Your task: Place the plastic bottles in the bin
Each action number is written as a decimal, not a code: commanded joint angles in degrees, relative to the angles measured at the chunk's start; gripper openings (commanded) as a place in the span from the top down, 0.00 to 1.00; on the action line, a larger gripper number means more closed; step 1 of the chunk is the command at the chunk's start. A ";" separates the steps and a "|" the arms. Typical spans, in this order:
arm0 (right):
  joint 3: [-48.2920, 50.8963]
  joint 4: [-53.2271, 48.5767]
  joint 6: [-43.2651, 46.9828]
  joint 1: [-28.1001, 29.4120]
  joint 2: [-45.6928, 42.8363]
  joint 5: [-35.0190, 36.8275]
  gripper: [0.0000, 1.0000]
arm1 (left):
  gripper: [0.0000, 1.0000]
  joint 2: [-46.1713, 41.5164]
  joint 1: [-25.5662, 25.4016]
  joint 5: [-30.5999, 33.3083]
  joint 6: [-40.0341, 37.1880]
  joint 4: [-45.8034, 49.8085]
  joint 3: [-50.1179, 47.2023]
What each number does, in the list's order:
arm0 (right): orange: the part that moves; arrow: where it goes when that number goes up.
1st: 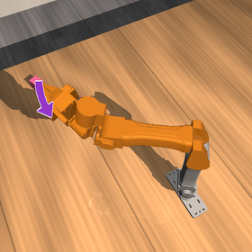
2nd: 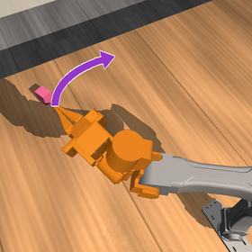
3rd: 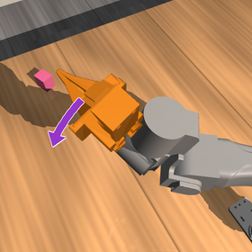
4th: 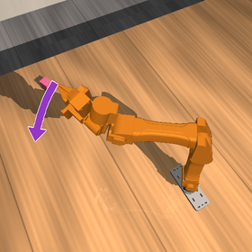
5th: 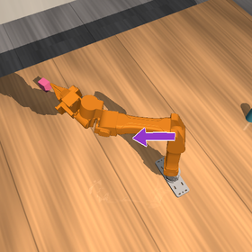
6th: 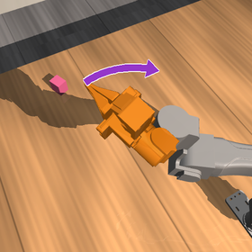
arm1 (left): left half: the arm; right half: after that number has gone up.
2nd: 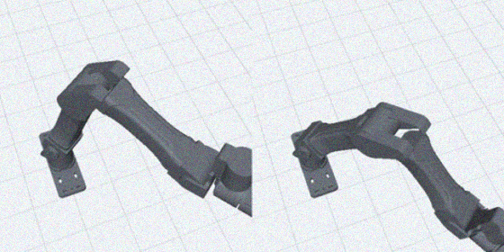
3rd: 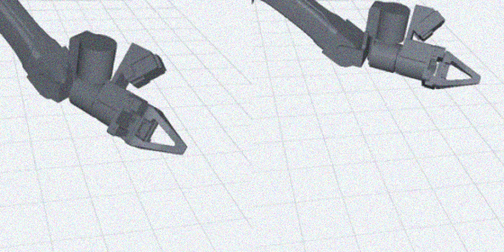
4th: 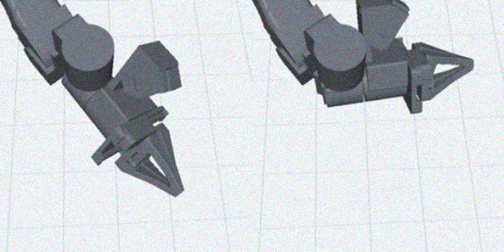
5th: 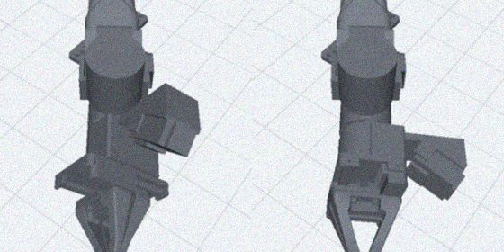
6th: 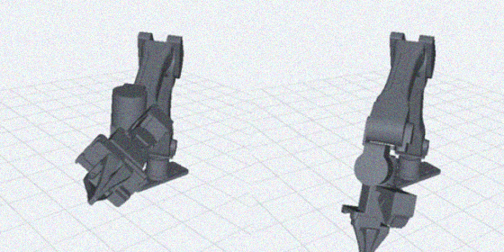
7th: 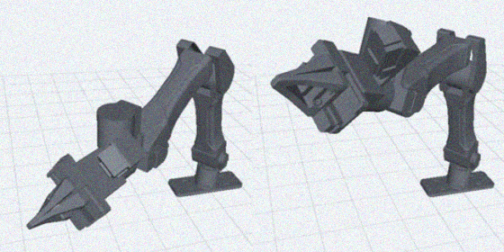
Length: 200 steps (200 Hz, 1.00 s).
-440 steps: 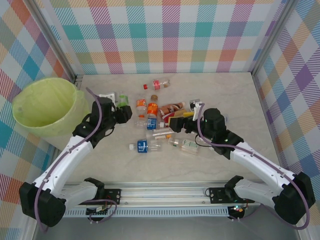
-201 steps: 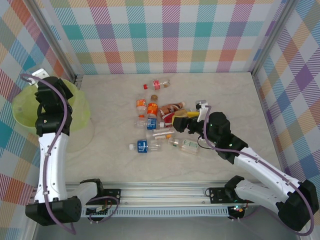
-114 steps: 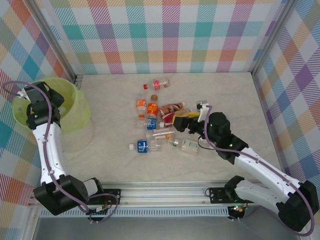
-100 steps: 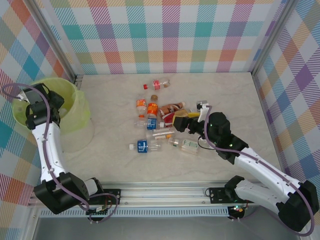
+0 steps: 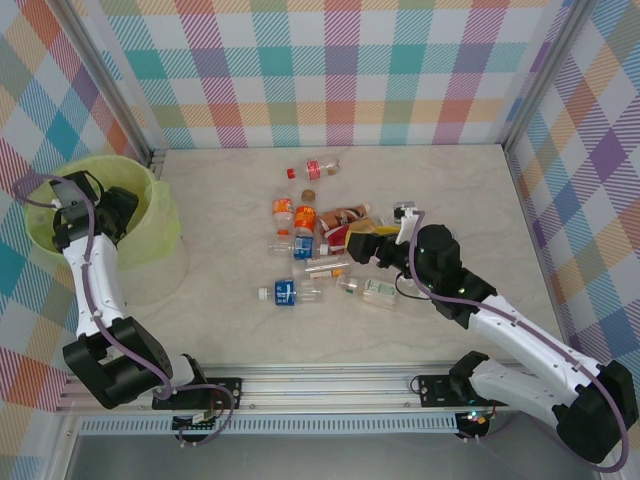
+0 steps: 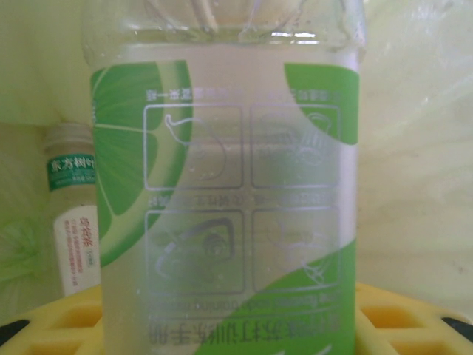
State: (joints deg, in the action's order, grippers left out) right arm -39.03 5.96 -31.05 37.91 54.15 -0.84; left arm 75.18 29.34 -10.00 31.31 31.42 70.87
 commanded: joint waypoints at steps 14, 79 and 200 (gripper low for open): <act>1.19 0.64 -0.98 0.23 -0.33 2.31 0.00 | 0.38 -0.15 0.45 -5.38 0.25 -0.43 -1.54; 2.67 -1.03 -3.07 0.24 -1.86 12.20 0.00 | 0.21 -0.30 0.21 -9.13 0.24 -0.36 -0.44; 6.64 -22.61 -17.85 -2.84 -11.70 27.69 0.00 | 0.06 -7.77 -5.06 -9.23 -1.31 -0.02 2.77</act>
State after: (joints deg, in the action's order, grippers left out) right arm -33.15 -6.94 -41.78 37.12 45.15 23.35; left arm 69.17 26.68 -18.52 31.81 31.42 70.76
